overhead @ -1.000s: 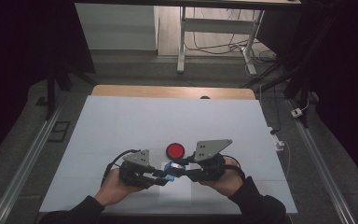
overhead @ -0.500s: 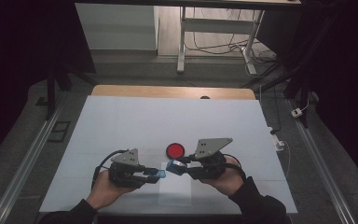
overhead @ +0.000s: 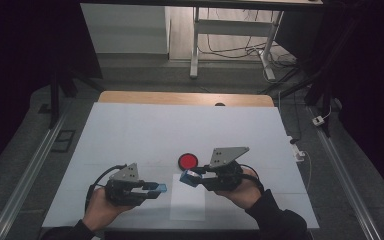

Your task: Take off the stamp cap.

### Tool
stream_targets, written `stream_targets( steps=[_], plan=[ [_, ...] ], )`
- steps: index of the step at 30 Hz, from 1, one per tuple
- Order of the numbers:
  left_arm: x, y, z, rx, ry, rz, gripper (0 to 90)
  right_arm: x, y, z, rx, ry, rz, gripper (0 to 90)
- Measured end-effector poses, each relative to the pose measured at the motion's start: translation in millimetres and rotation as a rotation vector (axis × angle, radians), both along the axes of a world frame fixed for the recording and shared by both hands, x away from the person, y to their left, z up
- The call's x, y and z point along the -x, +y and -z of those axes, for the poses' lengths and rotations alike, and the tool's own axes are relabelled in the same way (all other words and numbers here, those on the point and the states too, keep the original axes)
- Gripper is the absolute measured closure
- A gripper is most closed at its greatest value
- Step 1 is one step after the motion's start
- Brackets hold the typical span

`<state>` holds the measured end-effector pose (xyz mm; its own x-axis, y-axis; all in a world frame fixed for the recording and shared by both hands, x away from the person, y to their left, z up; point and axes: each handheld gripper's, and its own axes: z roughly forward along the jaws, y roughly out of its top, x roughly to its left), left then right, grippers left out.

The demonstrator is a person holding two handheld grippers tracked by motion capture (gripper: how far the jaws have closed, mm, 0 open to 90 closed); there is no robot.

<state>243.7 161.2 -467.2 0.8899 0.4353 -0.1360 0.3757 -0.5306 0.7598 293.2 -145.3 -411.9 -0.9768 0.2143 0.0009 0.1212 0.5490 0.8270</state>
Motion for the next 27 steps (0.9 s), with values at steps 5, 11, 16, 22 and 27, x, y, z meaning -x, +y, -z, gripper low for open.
stream_targets(
  steps=[5,11,16,22,27],
  plan=[
    [10.2,15.2,0.8,-0.01,0.01,-0.069,68.8,-0.9,-0.6,0.7,0.003,0.001,0.008,70.0],
    [18.6,28.5,4.7,-0.009,0.02,-0.132,68.8,-2.0,-0.4,1.7,0.01,0.01,0.016,70.0],
    [26.2,39.4,5.2,0.001,0.031,-0.175,68.8,-2.4,-0.5,1.9,0.013,0.008,0.02,70.0],
    [33.8,53.2,6.4,0.016,0.036,-0.229,68.7,-3.5,-1.9,1.6,0.016,0.002,0.029,70.0],
    [42.2,64.2,6.9,0.017,0.034,-0.277,68.7,-4.0,-2.7,2.0,0.02,0.001,0.037,70.0]
  ],
)
